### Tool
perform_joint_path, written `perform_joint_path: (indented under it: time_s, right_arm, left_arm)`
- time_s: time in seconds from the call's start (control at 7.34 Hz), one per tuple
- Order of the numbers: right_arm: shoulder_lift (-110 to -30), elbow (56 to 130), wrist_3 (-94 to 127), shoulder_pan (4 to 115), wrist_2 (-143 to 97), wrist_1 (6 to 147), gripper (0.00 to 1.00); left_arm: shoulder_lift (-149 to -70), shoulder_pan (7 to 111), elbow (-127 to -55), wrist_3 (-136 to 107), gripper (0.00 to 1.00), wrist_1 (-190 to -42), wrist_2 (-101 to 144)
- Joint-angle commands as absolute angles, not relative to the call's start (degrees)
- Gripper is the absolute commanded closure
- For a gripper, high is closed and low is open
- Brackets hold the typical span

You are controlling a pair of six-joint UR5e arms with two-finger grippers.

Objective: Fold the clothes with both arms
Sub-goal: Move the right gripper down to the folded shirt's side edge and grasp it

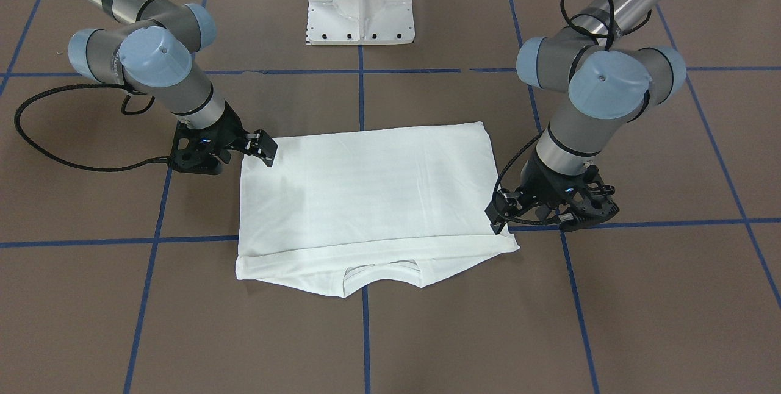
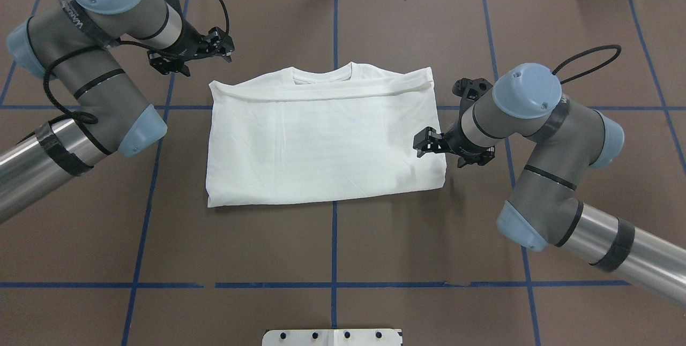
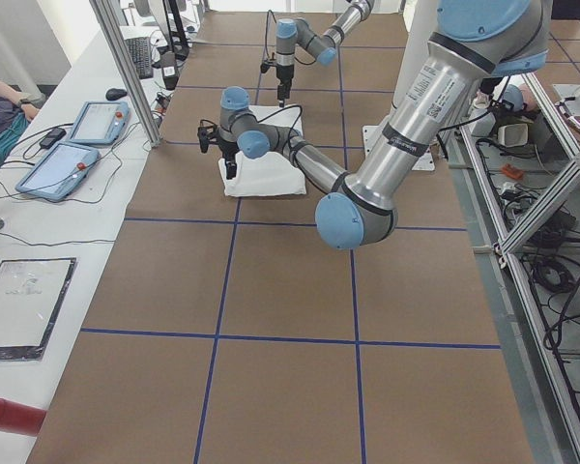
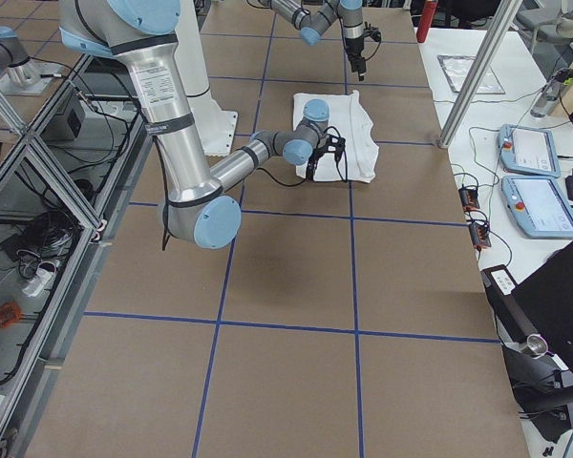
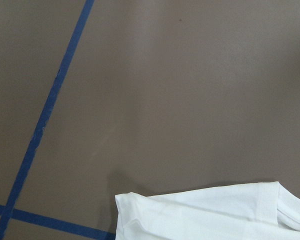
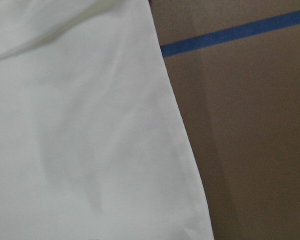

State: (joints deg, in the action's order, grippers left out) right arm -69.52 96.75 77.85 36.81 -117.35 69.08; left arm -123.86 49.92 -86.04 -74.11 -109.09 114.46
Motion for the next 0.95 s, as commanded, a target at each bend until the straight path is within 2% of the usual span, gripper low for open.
perform_joint_path:
  time_s: [0.0, 0.14, 0.41, 0.54, 0.68, 0.82]
  right_arm:
    - [-71.81, 98.52, 77.96, 34.64, -117.07, 69.08, 0.0]
    - [-71.81, 98.44, 77.96, 33.76, -116.9, 69.08, 0.02]
    - [-71.02, 98.35, 77.96, 33.66, -116.63, 69.08, 0.14]
    - [-70.93, 98.26, 77.87, 33.66, -116.63, 69.08, 0.42]
    - [-71.19, 98.26, 77.87, 33.66, -116.63, 69.08, 0.85]
    - [-71.19, 98.44, 77.96, 33.66, -116.37, 69.08, 1.0]
  left_arm:
    - [-123.84, 49.92, -86.04, -74.09, 0.01, -109.07, 114.08]
    - [-123.84, 49.92, -86.13, -74.09, 0.01, -109.07, 114.0]
    - [-123.84, 49.92, -86.13, -74.09, 0.01, -109.16, 113.91]
    - [-123.84, 49.92, -86.05, -74.09, 0.01, -109.07, 113.91]
    - [-123.84, 49.92, -86.04, -74.09, 0.01, -109.16, 113.3]
    - [-123.66, 49.92, -86.04, -74.09, 0.01, -109.16, 113.29]
